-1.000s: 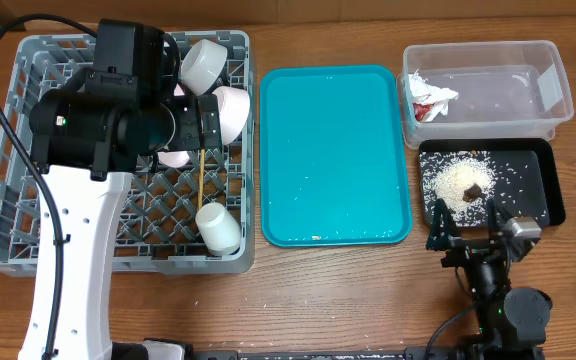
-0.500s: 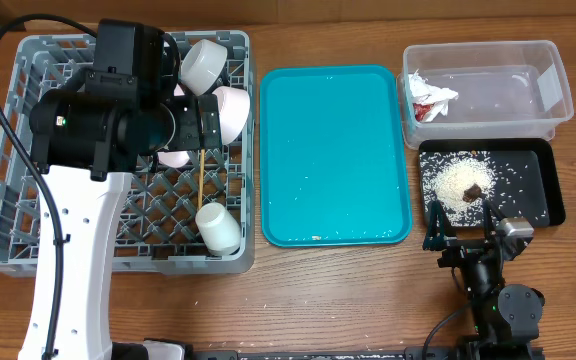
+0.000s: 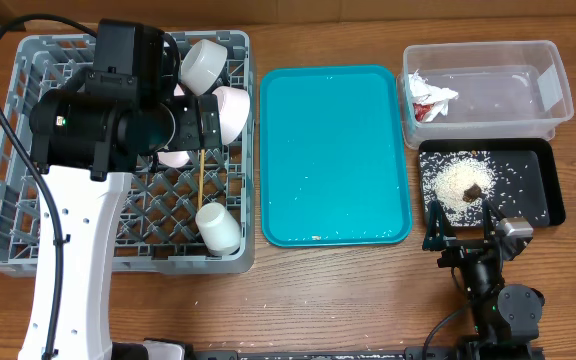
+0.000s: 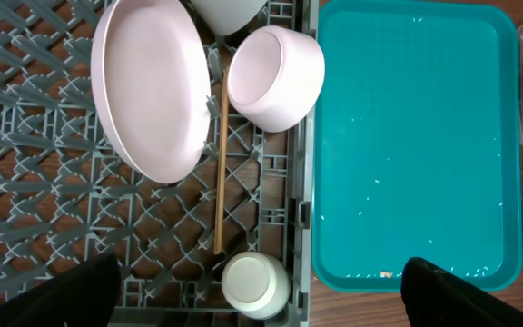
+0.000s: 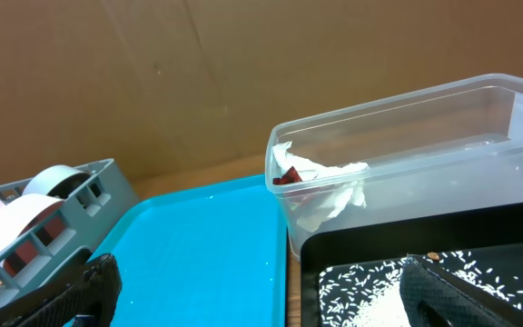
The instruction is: Sort waste into correct bins and load items into the dishwasher
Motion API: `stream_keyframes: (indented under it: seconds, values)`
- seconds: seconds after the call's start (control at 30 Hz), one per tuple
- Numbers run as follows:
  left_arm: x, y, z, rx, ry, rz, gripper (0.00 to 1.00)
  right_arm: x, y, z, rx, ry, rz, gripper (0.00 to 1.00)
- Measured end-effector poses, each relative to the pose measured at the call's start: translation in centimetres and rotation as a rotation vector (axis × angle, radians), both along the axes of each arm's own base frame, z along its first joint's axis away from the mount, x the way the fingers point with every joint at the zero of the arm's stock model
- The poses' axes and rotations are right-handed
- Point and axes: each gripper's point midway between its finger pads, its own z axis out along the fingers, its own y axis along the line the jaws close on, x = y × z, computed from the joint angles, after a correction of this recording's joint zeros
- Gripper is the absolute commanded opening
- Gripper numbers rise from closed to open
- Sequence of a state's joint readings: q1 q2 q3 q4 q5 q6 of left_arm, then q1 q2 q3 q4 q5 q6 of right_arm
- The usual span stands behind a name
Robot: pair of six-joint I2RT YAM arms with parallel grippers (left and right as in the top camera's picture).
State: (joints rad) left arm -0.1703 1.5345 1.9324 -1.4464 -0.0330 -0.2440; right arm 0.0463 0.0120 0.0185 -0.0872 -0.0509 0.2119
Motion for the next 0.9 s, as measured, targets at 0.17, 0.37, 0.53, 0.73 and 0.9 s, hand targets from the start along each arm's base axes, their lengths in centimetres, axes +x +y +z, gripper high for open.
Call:
stream_keyframes:
  seconds: [0.17, 0.37, 0.53, 0.73, 0.9]
  values:
    - [0.0, 0.0, 0.0, 0.000, 0.000, 0.000, 1.00, 0.0, 0.0, 0.0, 0.000, -0.001, 0.000, 1.00]
    - [0.0, 0.0, 0.0, 0.000, 0.000, 0.000, 1.00, 0.0, 0.0, 0.0, 0.000, -0.001, 0.000, 1.00]
    - [0.2, 0.3, 0.1, 0.013, -0.010, 0.008, 1.00, 0.0, 0.0, 0.0, 0.000, 0.000, 0.000, 1.00]
    - [3.7, -0.2, 2.9, -0.020, -0.277, 0.006, 1.00, 0.0, 0.0, 0.0, 0.000, -0.001, 0.000, 1.00]
    - [2.8, -0.6, 4.0, -0.064, -0.508, -0.032, 1.00, 0.0, 0.0, 0.0, 0.000, -0.002, -0.003, 1.00]
